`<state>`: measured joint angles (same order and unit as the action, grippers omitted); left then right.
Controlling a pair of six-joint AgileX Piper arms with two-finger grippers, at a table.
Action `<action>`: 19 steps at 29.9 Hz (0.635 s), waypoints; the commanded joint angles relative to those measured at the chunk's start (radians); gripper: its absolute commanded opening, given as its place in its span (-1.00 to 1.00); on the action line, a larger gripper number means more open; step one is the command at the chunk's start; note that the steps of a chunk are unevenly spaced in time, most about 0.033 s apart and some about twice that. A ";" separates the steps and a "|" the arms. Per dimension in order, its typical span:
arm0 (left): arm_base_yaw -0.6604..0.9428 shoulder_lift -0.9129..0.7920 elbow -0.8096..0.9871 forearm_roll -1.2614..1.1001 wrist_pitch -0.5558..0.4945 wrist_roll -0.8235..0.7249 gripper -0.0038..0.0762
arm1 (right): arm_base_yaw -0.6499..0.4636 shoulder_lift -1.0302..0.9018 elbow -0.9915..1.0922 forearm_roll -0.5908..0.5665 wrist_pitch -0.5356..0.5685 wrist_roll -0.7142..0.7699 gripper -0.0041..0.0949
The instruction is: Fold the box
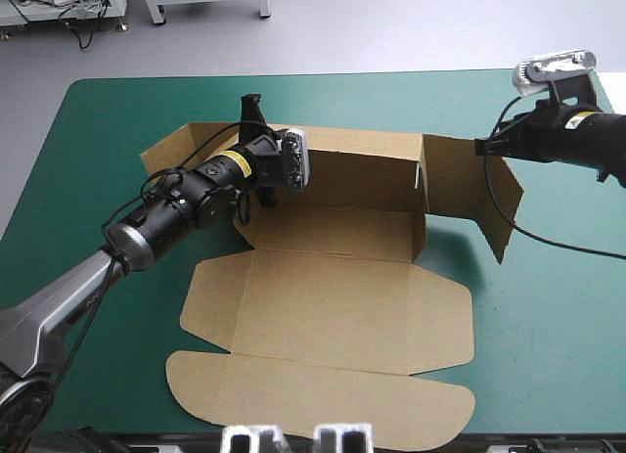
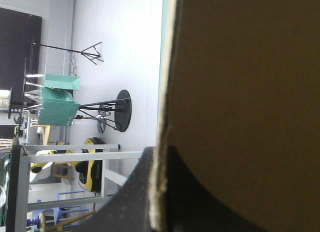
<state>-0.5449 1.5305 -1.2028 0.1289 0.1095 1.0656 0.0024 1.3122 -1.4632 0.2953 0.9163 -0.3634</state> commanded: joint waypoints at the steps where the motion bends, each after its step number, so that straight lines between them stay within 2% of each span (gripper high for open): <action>1: -0.006 -0.050 -0.016 0.029 -0.148 -0.010 -0.93 | 0.001 0.052 -0.094 0.049 -0.025 -0.010 -0.96; 7: -0.003 -0.050 -0.016 0.064 -0.222 0.041 -0.93 | 0.001 0.196 -0.257 0.086 0.064 -0.010 -0.96; 13: -0.003 -0.050 -0.016 0.032 -0.164 0.024 -0.93 | 0.001 0.329 -0.415 0.121 0.128 0.021 -0.96; 19: -0.003 -0.050 -0.016 0.041 -0.172 0.042 -0.93 | 0.001 0.421 -0.513 0.157 0.180 0.023 -0.96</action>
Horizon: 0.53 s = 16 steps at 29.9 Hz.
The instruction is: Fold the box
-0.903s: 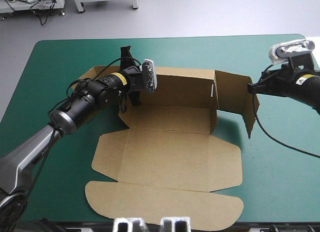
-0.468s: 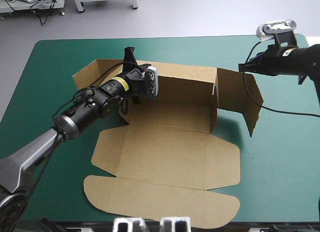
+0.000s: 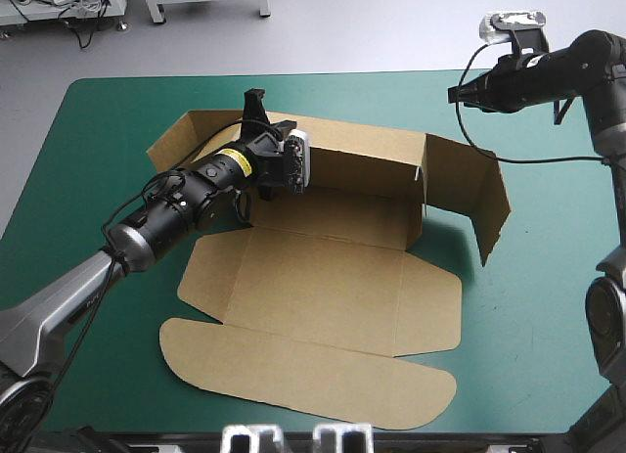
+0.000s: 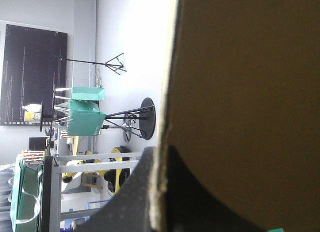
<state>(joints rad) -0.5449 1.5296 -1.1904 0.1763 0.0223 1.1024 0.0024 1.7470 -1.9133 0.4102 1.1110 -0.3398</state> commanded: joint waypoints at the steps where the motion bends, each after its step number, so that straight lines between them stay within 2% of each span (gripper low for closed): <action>1: -0.003 -0.049 -0.028 -0.004 -0.080 0.027 -0.93 | 0.001 -0.003 -0.071 0.042 -0.010 -0.001 -0.96; 6: -0.002 -0.049 -0.028 -0.006 -0.071 0.065 -0.93 | 0.001 0.016 -0.076 0.039 0.011 0.006 -0.96; 16: -0.002 -0.049 -0.047 -0.080 -0.059 -0.009 -0.93 | 0.001 0.017 -0.076 0.024 0.007 -0.008 -0.96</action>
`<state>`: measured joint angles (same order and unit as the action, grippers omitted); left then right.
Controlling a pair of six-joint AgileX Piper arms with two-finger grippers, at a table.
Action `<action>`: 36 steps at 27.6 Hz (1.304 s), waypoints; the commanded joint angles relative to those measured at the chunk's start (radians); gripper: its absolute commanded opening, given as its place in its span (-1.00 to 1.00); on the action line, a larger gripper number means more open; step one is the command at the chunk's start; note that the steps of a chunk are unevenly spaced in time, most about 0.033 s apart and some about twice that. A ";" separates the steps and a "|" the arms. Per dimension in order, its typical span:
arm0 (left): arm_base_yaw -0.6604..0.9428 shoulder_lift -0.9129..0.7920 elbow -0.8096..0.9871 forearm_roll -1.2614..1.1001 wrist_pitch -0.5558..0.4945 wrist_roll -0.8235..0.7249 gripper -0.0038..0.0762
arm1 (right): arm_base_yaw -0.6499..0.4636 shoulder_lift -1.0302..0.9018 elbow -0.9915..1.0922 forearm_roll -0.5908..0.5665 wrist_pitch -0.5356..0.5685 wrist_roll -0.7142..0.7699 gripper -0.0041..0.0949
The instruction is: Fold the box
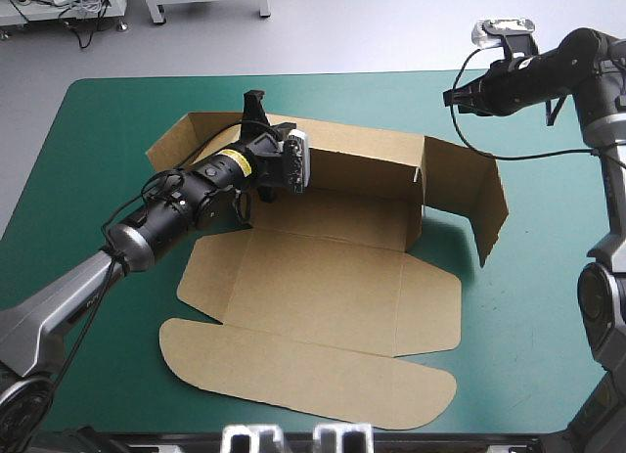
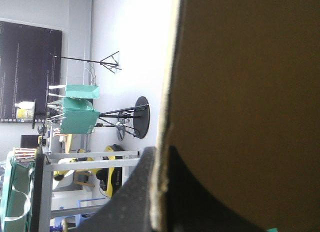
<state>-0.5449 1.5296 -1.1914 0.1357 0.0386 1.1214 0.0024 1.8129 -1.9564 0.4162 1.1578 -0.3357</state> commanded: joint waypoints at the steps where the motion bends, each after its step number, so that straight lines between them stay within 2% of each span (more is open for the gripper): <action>1: -0.002 -0.049 -0.049 -0.039 -0.068 -0.028 -0.93 | -0.001 -0.049 -0.033 0.014 -0.040 -0.012 -0.96; 7: -0.002 -0.045 -0.063 -0.032 0.044 -0.044 -0.93 | -0.001 -0.020 -0.089 0.020 -0.015 0.014 -0.96; 11: -0.002 -0.045 -0.064 0.152 0.050 -0.194 -0.93 | -0.001 0.004 -0.133 0.057 0.018 0.016 -0.96; 14: 0.005 -0.045 -0.091 0.371 0.153 -0.427 -0.93 | -0.001 0.029 -0.165 0.080 0.037 0.021 -0.96; 16: 0.005 -0.045 -0.104 0.619 0.277 -0.649 -0.93 | -0.001 0.045 -0.176 0.100 0.027 0.021 -0.96; 18: 0.005 -0.045 -0.102 0.841 0.345 -0.827 -0.93 | 0.001 0.063 -0.186 0.129 0.010 0.021 -0.96; 19: 0.005 -0.045 -0.102 0.889 0.342 -0.880 -0.93 | 0.001 0.078 -0.193 0.168 0.005 0.015 -0.96; 22: 0.003 -0.045 -0.102 0.899 0.271 -0.896 -0.93 | 0.013 0.120 -0.230 0.223 -0.009 0.002 -0.96; 27: -0.031 -0.045 -0.100 0.899 0.237 -0.889 -0.93 | 0.043 0.189 -0.336 0.164 -0.004 0.016 -0.96; 36: -0.034 -0.034 -0.056 0.893 0.202 -0.882 -0.93 | 0.062 0.308 -0.479 0.129 -0.031 0.076 -0.96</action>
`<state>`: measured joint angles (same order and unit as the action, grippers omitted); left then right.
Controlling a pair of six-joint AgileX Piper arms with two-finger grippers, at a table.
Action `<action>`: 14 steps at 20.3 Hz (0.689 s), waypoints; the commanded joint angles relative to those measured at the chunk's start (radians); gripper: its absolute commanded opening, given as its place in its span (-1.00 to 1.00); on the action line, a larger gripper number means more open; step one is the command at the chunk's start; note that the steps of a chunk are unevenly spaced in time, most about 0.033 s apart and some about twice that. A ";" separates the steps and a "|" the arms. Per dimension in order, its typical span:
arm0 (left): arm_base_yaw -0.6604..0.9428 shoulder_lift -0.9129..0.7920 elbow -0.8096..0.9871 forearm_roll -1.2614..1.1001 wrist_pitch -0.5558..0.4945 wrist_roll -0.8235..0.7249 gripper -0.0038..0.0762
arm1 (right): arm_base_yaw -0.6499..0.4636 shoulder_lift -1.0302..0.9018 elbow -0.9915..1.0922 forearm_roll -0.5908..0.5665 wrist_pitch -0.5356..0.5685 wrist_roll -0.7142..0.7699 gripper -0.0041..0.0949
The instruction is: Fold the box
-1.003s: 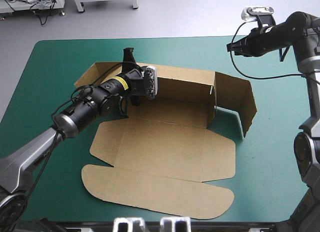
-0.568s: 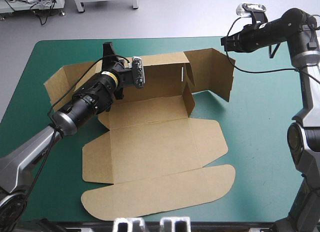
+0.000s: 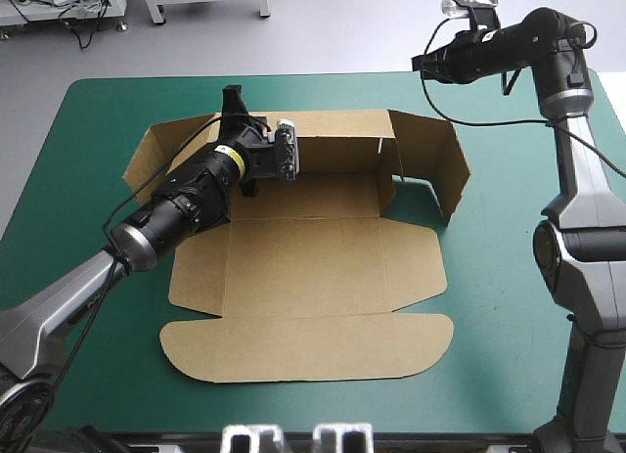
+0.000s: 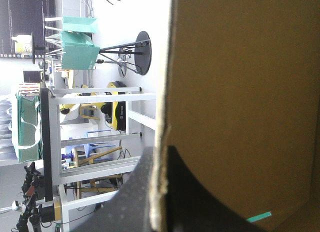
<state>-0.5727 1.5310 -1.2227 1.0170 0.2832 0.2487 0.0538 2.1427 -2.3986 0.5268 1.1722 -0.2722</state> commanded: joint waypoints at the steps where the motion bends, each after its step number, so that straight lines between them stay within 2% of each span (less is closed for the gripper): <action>1: -0.006 -0.031 -0.022 0.011 -0.042 -0.011 -0.93 | 0.016 -0.006 -0.037 0.018 -0.038 0.018 -0.96; 6: -0.006 -0.014 -0.022 0.010 -0.036 -0.047 -0.93 | 0.018 0.053 -0.017 0.017 0.076 0.002 -0.96; 8: 0.003 -0.006 -0.022 0.010 -0.036 -0.050 -0.93 | 0.018 0.013 0.029 0.019 0.076 -0.042 -0.96; 12: 0.061 0.000 -0.022 0.012 -0.078 -0.157 -0.93 | 0.018 -0.044 0.109 -0.039 0.078 -0.057 -0.96; 14: 0.073 0.002 -0.022 0.017 -0.081 -0.162 -0.93 | 0.018 -0.052 0.150 -0.013 0.078 -0.060 -0.96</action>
<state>-0.5139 1.5675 -1.2170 1.0203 0.2303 0.1190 0.0718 2.1700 -2.2622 0.4722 1.2410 -0.3153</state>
